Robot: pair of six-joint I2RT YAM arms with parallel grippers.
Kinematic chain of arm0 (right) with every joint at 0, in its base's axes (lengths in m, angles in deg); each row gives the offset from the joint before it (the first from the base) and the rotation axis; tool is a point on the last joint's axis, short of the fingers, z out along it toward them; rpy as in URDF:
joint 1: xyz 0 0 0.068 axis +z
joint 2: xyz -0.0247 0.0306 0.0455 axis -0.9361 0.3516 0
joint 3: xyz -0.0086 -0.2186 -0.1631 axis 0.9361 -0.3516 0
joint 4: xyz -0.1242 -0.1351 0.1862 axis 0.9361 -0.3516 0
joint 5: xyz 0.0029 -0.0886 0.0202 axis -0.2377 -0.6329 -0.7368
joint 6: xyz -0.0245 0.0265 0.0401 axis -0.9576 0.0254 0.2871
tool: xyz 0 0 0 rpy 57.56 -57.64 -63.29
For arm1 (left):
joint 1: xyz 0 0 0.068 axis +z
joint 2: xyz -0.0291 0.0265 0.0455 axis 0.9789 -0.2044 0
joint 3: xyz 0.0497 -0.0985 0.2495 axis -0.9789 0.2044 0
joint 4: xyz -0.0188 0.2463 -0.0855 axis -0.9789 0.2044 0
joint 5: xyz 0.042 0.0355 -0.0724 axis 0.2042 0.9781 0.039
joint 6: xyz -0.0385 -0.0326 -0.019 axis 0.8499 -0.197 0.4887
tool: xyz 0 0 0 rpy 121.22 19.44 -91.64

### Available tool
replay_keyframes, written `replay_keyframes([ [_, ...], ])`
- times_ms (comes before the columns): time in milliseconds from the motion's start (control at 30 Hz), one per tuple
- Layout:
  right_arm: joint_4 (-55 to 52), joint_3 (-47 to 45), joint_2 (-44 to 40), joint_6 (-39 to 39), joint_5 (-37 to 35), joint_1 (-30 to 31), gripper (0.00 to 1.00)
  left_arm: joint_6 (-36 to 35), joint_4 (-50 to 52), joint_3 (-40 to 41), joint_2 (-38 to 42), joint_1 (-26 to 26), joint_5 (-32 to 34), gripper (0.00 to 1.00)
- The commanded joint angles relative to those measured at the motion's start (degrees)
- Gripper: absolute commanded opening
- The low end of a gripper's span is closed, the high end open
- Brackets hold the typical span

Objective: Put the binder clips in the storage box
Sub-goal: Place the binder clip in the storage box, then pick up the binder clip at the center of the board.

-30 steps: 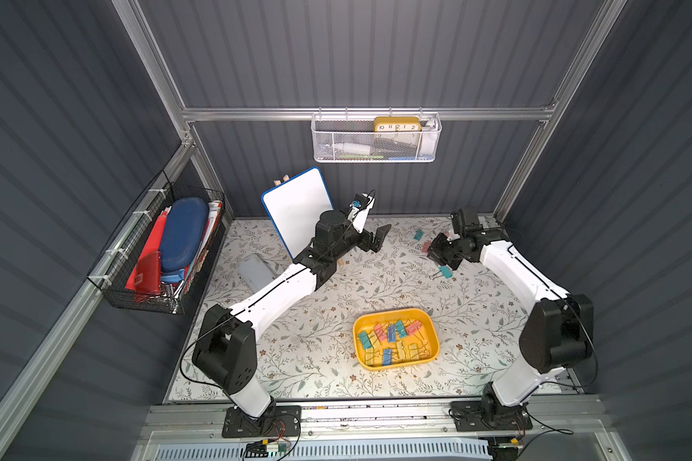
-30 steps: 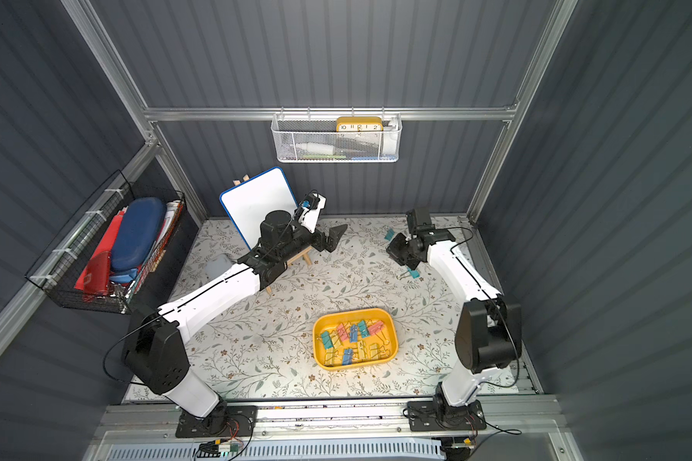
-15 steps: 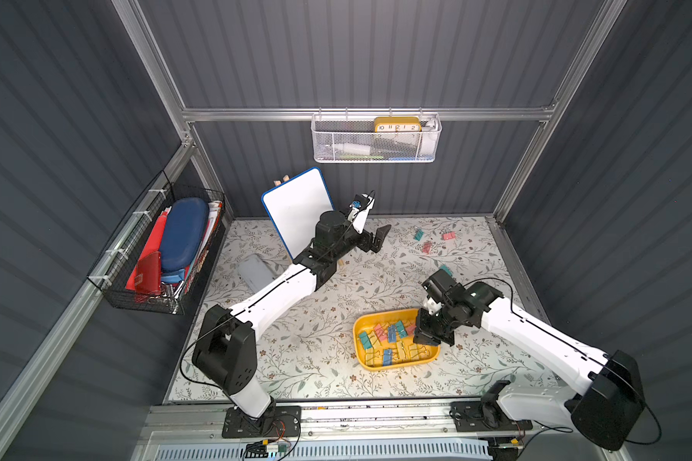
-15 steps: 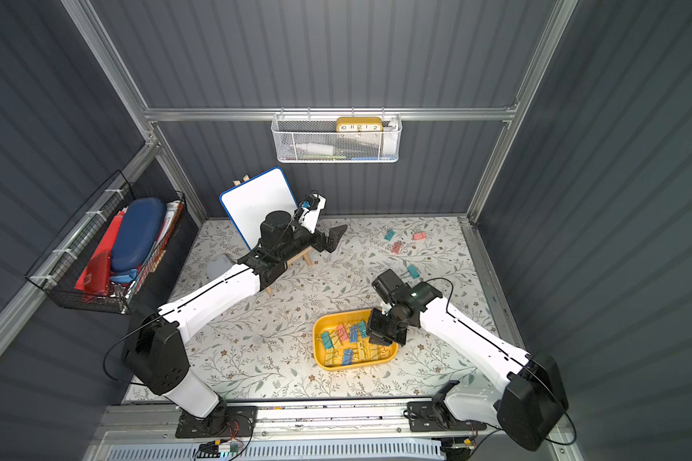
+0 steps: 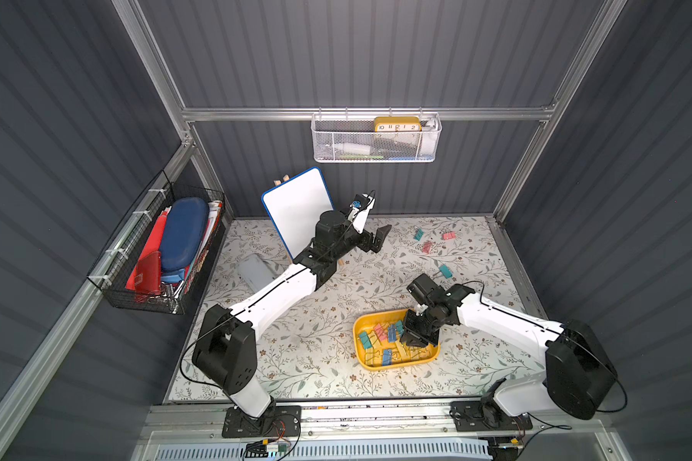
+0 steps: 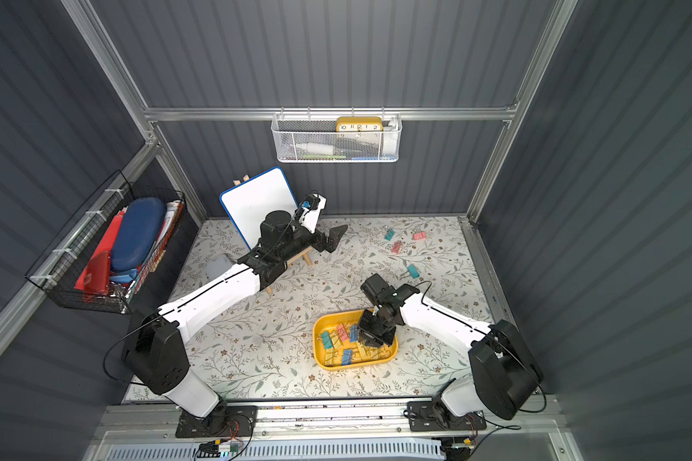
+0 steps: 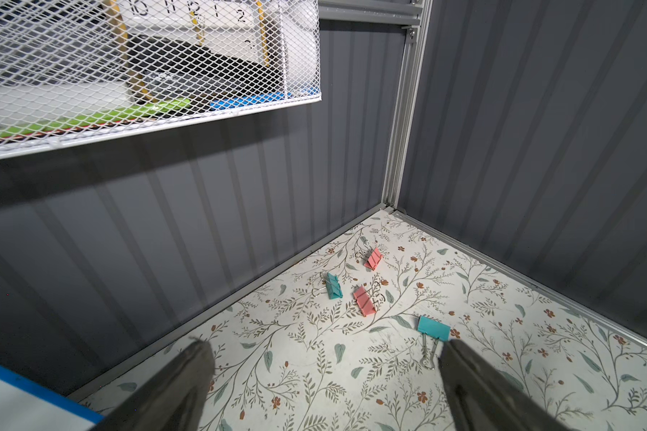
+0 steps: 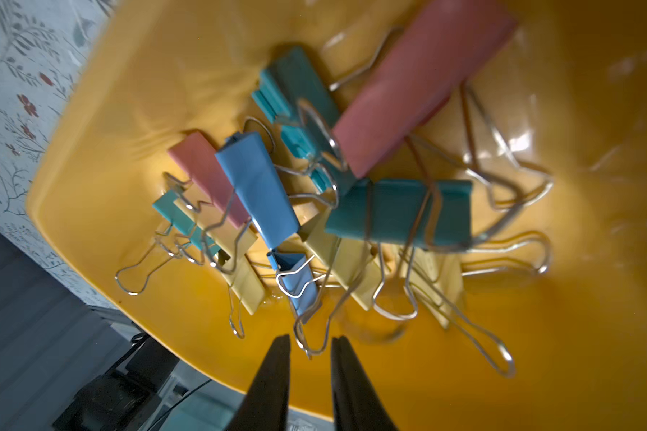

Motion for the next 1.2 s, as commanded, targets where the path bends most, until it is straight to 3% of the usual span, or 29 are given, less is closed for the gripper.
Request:
replay_keyframes([
  [0,-3.9,6.05,-1.9,-1.33,-9.83,-0.73,0.28,-0.31,-1.3,-0.05,0.81,-0.03,-0.77,0.99],
  [133,-6.73,13.39,-1.63,-3.22,-23.29,-2.3,0.28,0.12,-1.68,0.26,1.53,-0.07,-0.38,0.99],
  [300,5.46,14.58,0.11,-0.74,-45.14,-4.78,0.36,0.56,-2.45,0.82,2.16,-0.07,0.08,0.99],
  [400,10.82,14.45,3.92,0.91,-50.51,-9.19,0.38,0.67,-2.71,1.06,2.26,-0.05,0.12,0.99],
  [500,10.0,18.7,10.36,0.41,-48.71,-14.7,0.4,0.68,-2.71,1.17,2.39,-0.14,0.61,0.99],
  [667,-5.45,31.71,22.99,9.72,-45.85,-21.15,0.45,0.73,-2.62,1.04,2.42,-0.08,1.12,0.99],
  [733,-6.26,34.53,26.58,9.19,-43.8,-22.76,0.54,0.7,-2.71,1.03,2.43,-0.11,0.92,0.99],
  [833,-4.24,35.35,29.78,8.5,-41.35,-24.89,0.55,0.77,-2.67,1.08,2.43,-0.1,0.86,0.99],
  [1167,-3.87,41.04,39.63,2.59,-31.87,-30.06,0.74,0.66,-2.53,0.95,2.61,-0.1,0.9,0.99],
])
